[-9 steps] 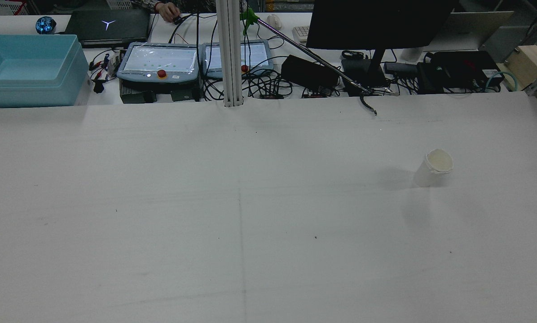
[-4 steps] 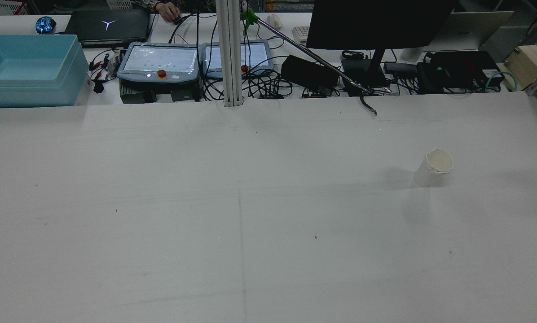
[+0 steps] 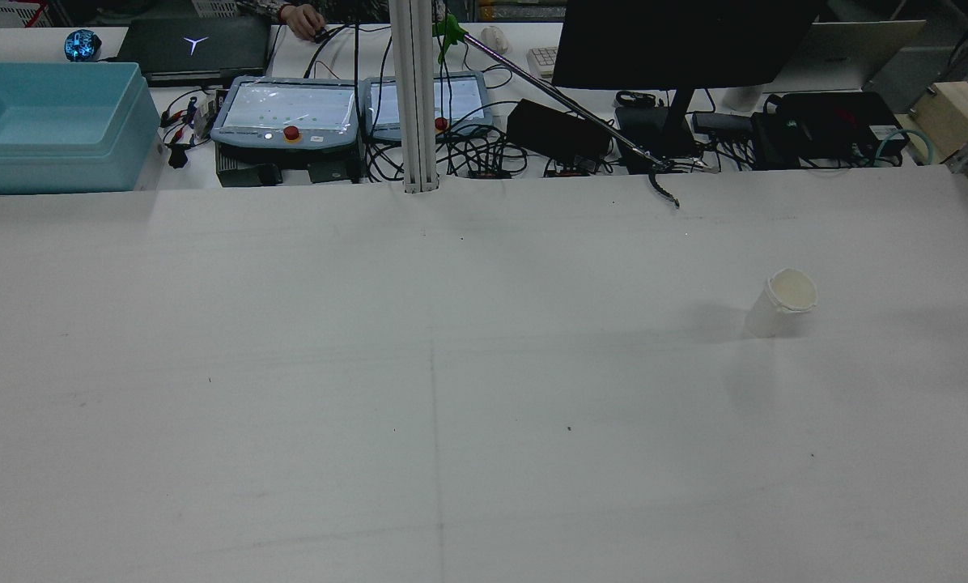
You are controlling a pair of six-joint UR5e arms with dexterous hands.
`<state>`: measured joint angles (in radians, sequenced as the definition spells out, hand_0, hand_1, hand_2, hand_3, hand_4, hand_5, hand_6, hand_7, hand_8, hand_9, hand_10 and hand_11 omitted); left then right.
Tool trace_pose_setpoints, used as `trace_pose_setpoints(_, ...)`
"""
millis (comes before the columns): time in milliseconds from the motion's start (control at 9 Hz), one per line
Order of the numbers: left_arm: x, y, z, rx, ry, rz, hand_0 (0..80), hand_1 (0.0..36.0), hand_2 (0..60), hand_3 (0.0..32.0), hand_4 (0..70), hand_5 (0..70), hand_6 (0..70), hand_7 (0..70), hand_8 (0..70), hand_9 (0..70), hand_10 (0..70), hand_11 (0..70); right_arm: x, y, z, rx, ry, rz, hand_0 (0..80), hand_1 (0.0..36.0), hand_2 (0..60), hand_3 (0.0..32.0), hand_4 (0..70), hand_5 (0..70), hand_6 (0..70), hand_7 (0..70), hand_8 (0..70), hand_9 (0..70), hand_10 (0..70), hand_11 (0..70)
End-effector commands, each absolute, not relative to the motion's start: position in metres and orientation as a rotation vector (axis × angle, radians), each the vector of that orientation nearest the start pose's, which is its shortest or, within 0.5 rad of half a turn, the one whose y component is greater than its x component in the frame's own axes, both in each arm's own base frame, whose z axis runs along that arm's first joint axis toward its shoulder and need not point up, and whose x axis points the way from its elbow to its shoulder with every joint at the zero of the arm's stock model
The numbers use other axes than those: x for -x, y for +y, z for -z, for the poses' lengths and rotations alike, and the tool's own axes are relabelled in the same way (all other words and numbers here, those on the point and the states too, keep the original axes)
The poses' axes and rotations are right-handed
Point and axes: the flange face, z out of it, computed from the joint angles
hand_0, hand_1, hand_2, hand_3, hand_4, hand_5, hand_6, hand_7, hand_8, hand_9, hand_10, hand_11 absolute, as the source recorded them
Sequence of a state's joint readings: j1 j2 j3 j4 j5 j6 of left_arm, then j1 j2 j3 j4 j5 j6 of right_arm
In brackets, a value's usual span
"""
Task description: Pour water
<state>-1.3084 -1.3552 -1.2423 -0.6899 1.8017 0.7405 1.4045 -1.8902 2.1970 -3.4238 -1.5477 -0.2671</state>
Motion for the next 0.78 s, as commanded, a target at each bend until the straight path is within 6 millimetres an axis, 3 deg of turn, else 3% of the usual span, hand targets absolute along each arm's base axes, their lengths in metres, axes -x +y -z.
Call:
trace_pose_setpoints(0,-0.004,-0.386,-0.889,-0.231,1.863,1.355,43.5,4.6,2.5,14.2,10.2,0.0,0.0,8.6,0.0,0.3,0.0,0.0,-0.077,-0.360,-0.544,0.151,2.475,2.365,45.5,10.2,26.9,0.0,22.4,70.0,37.2,58.8,24.7,36.0,15.6,23.0)
trace_pose_setpoints(222,0.001,-0.370,-0.905,-0.224,1.851,1.370,39.1,2.2,2.3,14.4,8.0,0.0,0.0,7.3,0.0,0.0,0.0,0.0,-0.077,-0.360,-0.543,0.151,2.477,2.363,45.7,10.0,25.2,0.0,21.2,70.0,35.8,57.0,23.6,34.4,14.6,21.5)
trace_pose_setpoints(444,0.016,-0.350,-0.936,-0.267,1.861,1.448,32.9,0.1,1.3,13.8,6.7,0.0,0.0,6.6,0.0,0.0,0.0,0.0,-0.076,-0.360,-0.543,0.150,2.481,2.363,45.7,10.2,24.8,0.0,21.0,70.0,35.4,56.3,23.1,33.6,14.1,20.9)
trace_pose_setpoints(667,0.016,-0.358,-0.931,-0.270,1.909,1.484,21.6,0.0,0.6,14.0,5.2,0.0,0.0,5.8,0.0,0.0,0.0,0.0,-0.072,-0.361,-0.542,0.139,2.488,2.366,45.7,10.3,24.6,0.0,20.2,70.0,34.6,55.2,22.3,32.4,13.7,20.2)
